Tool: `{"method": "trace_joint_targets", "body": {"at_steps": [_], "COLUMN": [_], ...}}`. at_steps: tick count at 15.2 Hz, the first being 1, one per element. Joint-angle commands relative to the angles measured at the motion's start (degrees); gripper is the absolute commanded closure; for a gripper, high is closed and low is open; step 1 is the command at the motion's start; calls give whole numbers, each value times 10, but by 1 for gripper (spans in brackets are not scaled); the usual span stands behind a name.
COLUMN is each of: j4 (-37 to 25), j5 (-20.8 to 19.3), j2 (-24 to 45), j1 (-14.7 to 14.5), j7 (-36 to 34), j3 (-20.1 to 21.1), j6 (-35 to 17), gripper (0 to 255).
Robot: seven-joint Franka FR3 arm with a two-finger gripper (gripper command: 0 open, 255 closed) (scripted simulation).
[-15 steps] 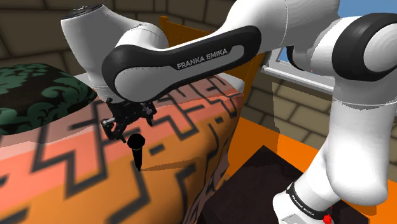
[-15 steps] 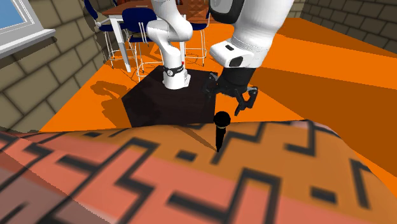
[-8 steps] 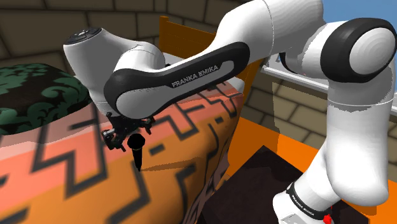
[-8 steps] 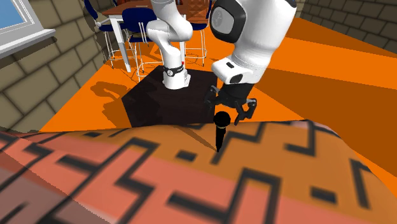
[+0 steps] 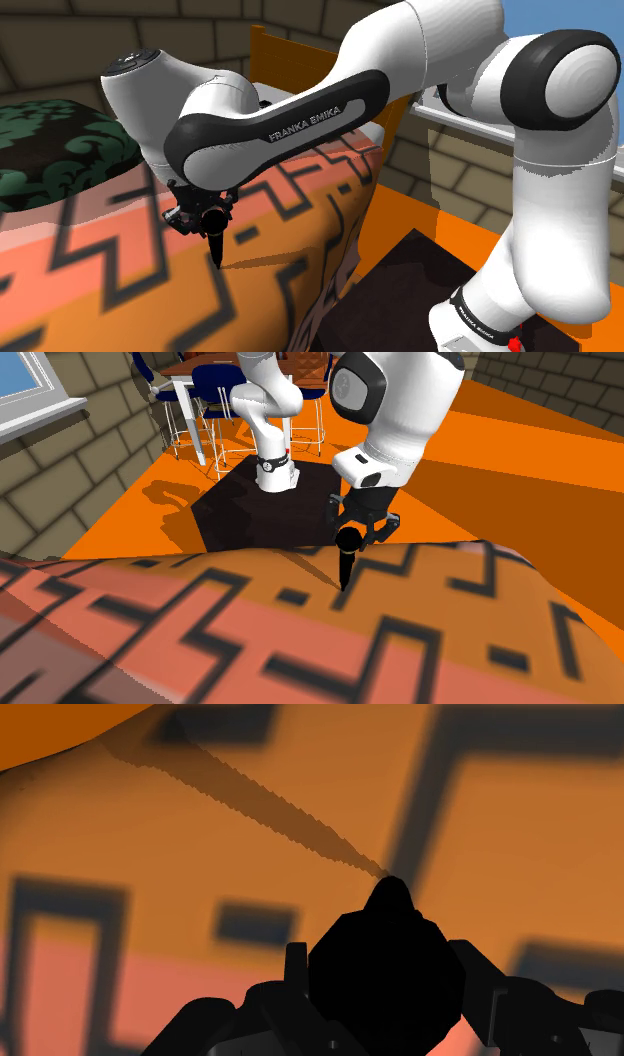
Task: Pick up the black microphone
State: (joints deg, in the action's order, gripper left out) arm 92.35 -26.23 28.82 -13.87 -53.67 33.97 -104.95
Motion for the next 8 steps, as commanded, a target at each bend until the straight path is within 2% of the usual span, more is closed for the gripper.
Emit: {"method": "trace_joint_targets", "body": {"at_steps": [1, 8], "j4": [0, -15], "j5": [0, 8], "j2": [0, -10], "j1": [0, 1], "j7": [0, 8], "j3": [0, 4], "j6": [0, 23], "gripper": [255, 255]}}
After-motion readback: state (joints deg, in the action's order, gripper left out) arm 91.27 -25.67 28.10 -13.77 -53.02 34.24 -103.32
